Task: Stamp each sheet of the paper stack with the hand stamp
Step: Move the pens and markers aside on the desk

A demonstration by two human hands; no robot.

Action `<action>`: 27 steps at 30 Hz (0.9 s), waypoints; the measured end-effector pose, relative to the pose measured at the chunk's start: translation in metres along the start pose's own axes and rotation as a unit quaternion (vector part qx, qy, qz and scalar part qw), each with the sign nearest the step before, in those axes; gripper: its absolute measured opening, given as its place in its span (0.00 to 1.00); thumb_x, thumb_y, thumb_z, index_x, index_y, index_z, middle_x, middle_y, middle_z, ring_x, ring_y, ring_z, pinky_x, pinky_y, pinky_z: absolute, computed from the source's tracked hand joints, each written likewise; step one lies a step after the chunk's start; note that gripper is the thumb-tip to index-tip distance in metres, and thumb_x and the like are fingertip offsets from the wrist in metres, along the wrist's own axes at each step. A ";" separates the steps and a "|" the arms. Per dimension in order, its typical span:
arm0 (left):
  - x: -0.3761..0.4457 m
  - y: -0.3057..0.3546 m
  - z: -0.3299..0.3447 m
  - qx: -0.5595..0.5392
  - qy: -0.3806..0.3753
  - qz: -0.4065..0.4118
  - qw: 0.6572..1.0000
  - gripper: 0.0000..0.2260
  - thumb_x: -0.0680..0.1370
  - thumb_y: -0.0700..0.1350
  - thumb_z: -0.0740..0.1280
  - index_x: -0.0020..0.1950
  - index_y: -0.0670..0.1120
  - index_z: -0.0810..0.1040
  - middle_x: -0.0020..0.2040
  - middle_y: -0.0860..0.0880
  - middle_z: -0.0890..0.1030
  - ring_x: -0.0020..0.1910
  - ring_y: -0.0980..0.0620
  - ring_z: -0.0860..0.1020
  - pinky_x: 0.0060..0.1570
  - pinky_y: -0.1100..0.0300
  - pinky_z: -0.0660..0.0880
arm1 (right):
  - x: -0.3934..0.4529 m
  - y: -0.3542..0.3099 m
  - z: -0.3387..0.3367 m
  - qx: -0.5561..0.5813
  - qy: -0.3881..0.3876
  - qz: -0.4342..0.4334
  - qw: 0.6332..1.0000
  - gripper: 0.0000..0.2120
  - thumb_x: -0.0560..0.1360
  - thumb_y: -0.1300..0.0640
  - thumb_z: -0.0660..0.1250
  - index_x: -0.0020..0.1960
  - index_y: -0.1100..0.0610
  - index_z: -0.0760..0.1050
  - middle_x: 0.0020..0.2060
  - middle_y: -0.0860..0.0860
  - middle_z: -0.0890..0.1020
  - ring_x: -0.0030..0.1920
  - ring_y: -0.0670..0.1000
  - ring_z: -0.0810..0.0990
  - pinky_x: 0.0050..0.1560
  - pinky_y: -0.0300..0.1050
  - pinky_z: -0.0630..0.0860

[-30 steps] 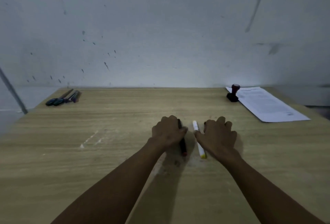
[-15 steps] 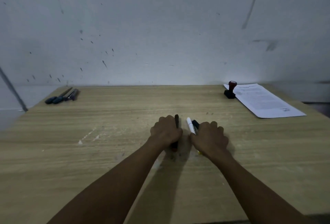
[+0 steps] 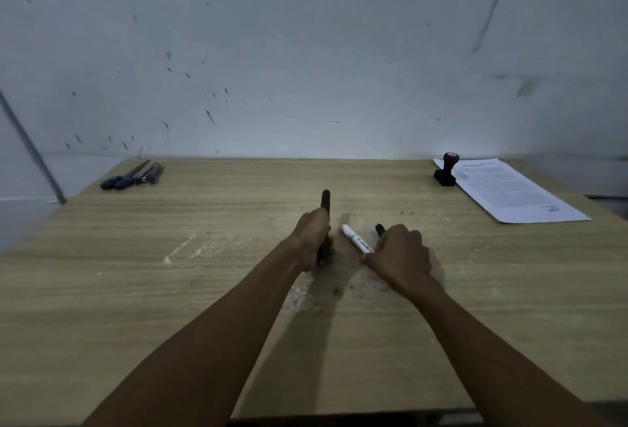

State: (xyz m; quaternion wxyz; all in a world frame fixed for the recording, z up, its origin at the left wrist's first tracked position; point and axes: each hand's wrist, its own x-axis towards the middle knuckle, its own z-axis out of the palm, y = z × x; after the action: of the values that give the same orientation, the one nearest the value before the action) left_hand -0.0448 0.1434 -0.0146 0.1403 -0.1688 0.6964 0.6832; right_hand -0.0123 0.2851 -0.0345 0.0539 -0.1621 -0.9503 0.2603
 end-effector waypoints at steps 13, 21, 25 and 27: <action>0.002 0.003 -0.045 -0.001 -0.016 0.060 0.998 0.17 0.74 0.48 0.73 0.51 0.33 0.80 0.39 0.41 0.81 0.21 0.53 0.66 0.23 0.63 0.63 | -0.009 -0.056 0.021 0.186 0.021 -0.081 0.979 0.14 0.67 0.49 0.77 0.30 0.56 0.81 0.28 0.49 0.81 0.34 0.51 0.81 0.35 0.45 0.76; 0.014 0.016 -0.117 0.004 0.022 0.087 0.996 0.06 0.76 0.40 0.68 0.45 0.37 0.78 0.34 0.43 0.77 0.21 0.54 0.67 0.22 0.64 0.62 | -0.016 -0.128 0.050 0.226 -0.021 -0.144 0.963 0.15 0.68 0.49 0.77 0.29 0.57 0.81 0.27 0.49 0.81 0.34 0.49 0.81 0.38 0.50 0.79; 0.033 0.025 -0.166 0.005 0.096 0.105 0.990 0.09 0.77 0.40 0.66 0.45 0.34 0.79 0.32 0.42 0.81 0.20 0.53 0.68 0.23 0.63 0.64 | -0.006 -0.165 0.069 0.237 -0.063 -0.142 0.959 0.10 0.72 0.60 0.67 0.37 0.64 0.83 0.35 0.58 0.84 0.40 0.55 0.82 0.44 0.54 0.80; 0.045 0.030 -0.192 0.018 0.145 0.121 0.982 0.09 0.77 0.41 0.67 0.44 0.34 0.79 0.35 0.40 0.82 0.22 0.51 0.72 0.25 0.62 0.66 | 0.001 -0.181 0.079 0.229 -0.082 -0.154 0.958 0.11 0.73 0.66 0.61 0.45 0.68 0.82 0.46 0.61 0.84 0.47 0.58 0.82 0.49 0.54 0.80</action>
State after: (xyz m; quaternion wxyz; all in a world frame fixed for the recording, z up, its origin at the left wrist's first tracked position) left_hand -0.0919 -0.0499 -0.0011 -0.0427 -0.1777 0.7368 0.6510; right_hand -0.0790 0.1014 -0.0096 0.0513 0.0251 -0.8799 0.4718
